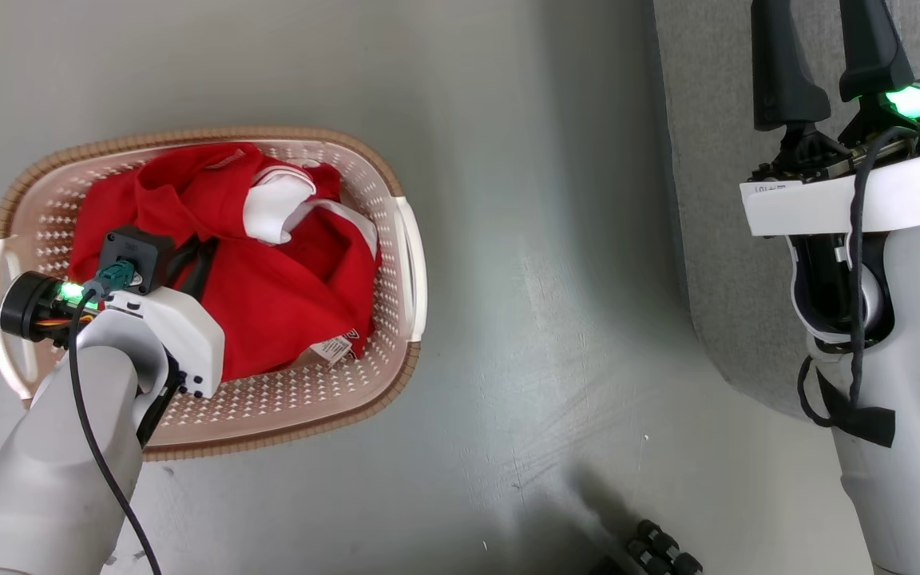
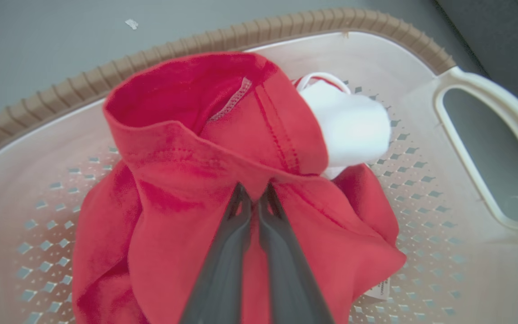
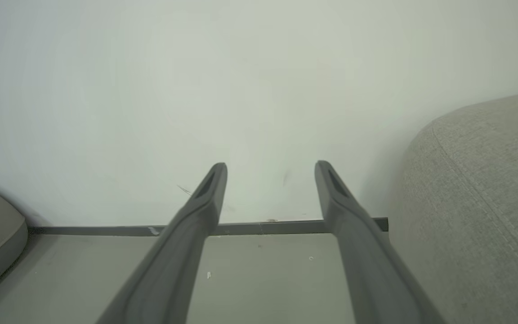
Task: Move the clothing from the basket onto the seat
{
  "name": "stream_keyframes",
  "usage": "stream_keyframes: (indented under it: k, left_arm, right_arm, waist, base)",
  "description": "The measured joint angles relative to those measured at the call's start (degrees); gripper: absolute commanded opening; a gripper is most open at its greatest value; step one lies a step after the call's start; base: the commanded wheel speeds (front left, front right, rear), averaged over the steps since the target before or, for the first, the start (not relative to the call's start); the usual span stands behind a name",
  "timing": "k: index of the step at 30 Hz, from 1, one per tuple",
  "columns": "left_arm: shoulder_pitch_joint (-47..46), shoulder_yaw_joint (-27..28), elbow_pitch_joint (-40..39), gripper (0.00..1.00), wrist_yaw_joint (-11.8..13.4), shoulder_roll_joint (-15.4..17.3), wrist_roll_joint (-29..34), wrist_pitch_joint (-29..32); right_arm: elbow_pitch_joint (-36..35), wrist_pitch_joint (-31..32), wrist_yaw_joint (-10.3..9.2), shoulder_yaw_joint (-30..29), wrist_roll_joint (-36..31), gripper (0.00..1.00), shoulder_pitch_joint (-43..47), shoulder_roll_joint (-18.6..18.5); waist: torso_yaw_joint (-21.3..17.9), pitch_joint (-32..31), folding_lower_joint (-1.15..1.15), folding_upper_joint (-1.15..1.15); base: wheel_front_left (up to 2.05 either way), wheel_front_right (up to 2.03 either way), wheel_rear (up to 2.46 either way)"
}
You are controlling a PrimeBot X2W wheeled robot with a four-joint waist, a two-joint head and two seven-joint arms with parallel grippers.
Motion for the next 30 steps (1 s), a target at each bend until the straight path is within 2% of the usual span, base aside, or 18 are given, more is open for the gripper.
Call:
stream_keyframes:
  k: [11,30]
  left_arm:
    - [2.57,-1.69,-2.57,0.0,-0.03,-1.52,-2.02,-2.04]
    - [7.78,-1.54,-9.66,0.0,-0.03,-1.63,-5.43,-3.56]
  right_arm:
    - [1.92,0.0,0.0,-0.12,-1.03,1.0,2.32,-0.02]
    - [5.08,0.01,0.0,0.23,-3.96,1.0,6.21,-0.05]
  waist:
    - [2.33,-5.48,0.0,0.0]
    - [5.39,-14.94,0.0,0.0]
  base:
    - [0.0,0.0,0.0]
    - [0.0,0.0,0.0]
